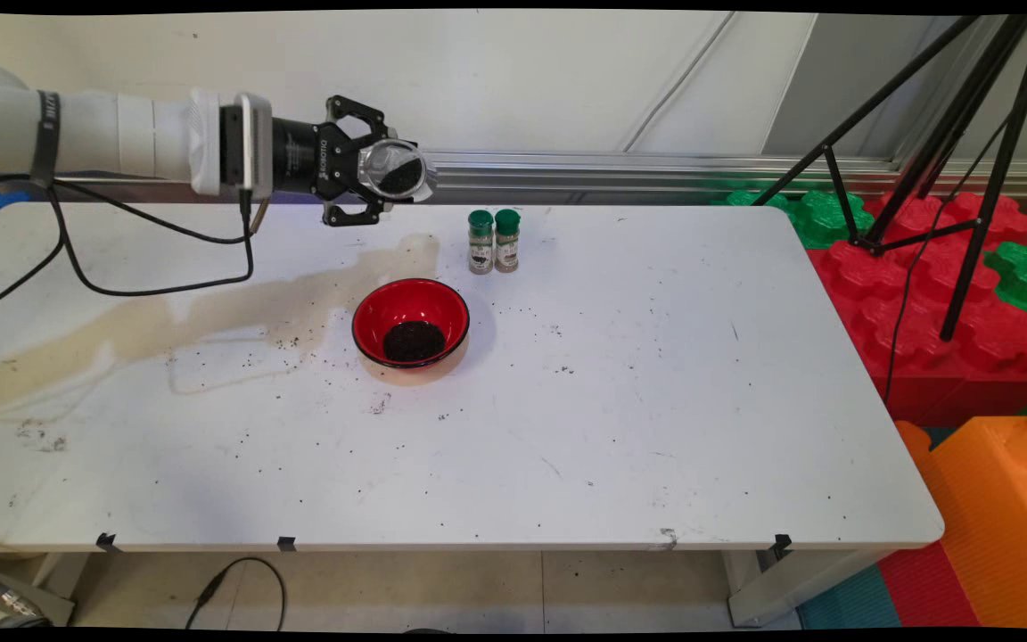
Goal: Pour the black seasoning powder in the red bowl
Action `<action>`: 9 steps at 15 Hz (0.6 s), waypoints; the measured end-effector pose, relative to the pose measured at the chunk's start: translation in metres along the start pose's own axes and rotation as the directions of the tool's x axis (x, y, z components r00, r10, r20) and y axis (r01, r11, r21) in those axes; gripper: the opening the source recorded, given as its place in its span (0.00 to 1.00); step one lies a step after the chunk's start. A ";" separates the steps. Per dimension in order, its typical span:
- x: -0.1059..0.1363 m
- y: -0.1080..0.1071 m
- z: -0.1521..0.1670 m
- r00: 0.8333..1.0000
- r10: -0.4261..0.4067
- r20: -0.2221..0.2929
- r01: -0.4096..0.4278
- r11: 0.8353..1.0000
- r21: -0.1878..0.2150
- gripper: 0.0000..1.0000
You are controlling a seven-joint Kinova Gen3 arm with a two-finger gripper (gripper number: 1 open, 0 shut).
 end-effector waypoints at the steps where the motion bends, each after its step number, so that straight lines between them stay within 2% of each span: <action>1: 0.002 -0.002 -0.002 0.999 -0.053 -0.004 0.053 0.999 -0.007 0.00; 4: 0.008 -0.008 -0.009 0.981 -0.192 -0.013 0.192 0.981 -0.030 0.00; 7: 0.014 -0.013 -0.015 0.956 -0.294 -0.019 0.293 0.955 -0.052 0.00; 9: 0.019 -0.016 -0.018 0.930 -0.367 -0.021 0.364 0.929 -0.070 0.00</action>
